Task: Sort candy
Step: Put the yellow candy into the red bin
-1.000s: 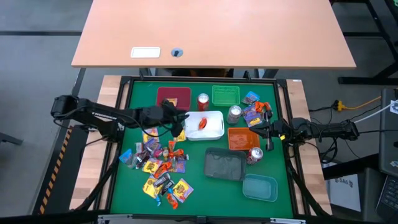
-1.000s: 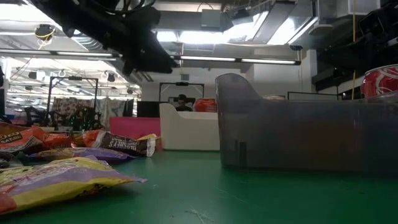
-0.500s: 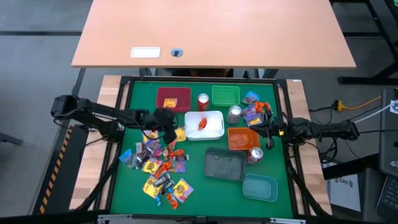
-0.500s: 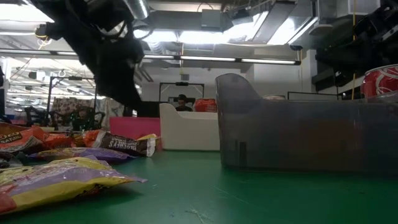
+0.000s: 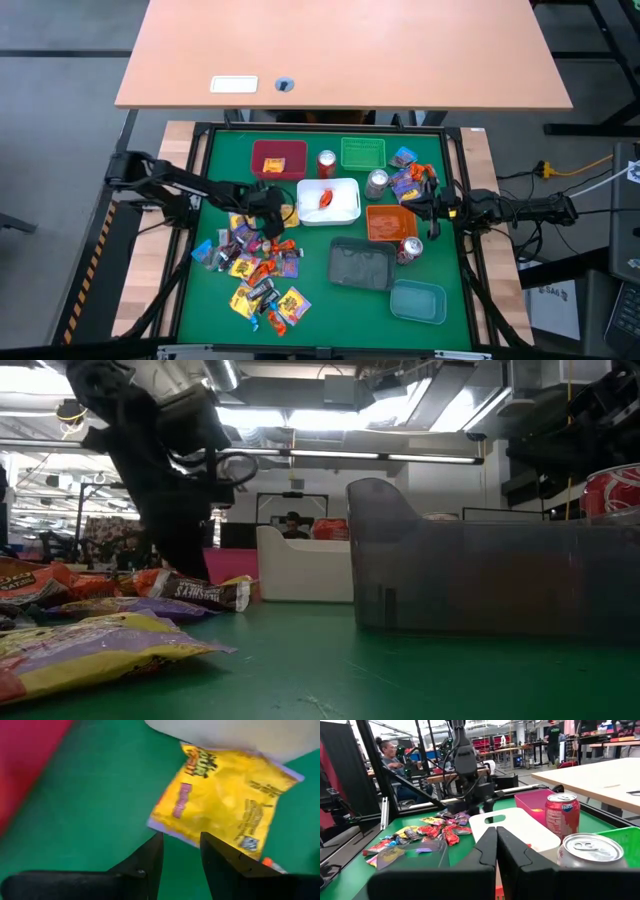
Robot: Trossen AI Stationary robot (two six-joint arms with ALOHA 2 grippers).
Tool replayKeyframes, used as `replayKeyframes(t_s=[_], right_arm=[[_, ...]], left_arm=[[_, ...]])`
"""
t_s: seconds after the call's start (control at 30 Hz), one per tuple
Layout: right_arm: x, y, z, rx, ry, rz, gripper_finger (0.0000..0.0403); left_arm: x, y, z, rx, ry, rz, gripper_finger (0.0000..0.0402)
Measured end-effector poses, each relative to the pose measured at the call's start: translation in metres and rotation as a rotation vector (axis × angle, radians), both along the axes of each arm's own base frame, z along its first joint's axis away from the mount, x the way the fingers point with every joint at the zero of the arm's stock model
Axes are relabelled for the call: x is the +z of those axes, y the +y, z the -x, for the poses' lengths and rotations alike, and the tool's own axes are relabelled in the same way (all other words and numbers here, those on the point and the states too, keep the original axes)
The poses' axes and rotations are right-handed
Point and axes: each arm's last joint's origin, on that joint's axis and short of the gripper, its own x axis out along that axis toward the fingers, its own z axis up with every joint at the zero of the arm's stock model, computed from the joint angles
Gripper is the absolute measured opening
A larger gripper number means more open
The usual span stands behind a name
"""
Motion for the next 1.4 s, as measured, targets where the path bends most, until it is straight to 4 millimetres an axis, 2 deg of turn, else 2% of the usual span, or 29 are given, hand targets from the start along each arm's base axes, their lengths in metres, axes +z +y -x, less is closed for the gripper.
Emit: replayKeyframes(t_s=[0.27,0.73,0.97,1.17,1.4], right_arm=[[0.000,0.000,0.000,-0.006,-0.001,0.000,0.0005],[0.000,0.000,0.000,-0.007,-0.003,0.001,0.0005],[0.001,-0.001,0.000,-0.023,-0.008,-0.001,0.0005],[0.001,-0.001,0.000,-0.033,-0.012,-0.001,0.0005],[0.001,-0.001,0.000,-0.034,-0.016,-0.002,0.0005]], left_arm=[[0.004,0.000,-0.007,-0.003,-0.080,0.012,0.0118],[-0.004,-0.001,-0.006,-0.017,-0.035,0.030,0.0114],[-0.015,-0.001,-0.010,-0.032,-0.002,0.055,0.0078],[-0.016,-0.001,-0.010,-0.035,0.002,0.066,0.0012],[-0.009,-0.002,-0.006,-0.035,-0.010,0.069,0.0001]])
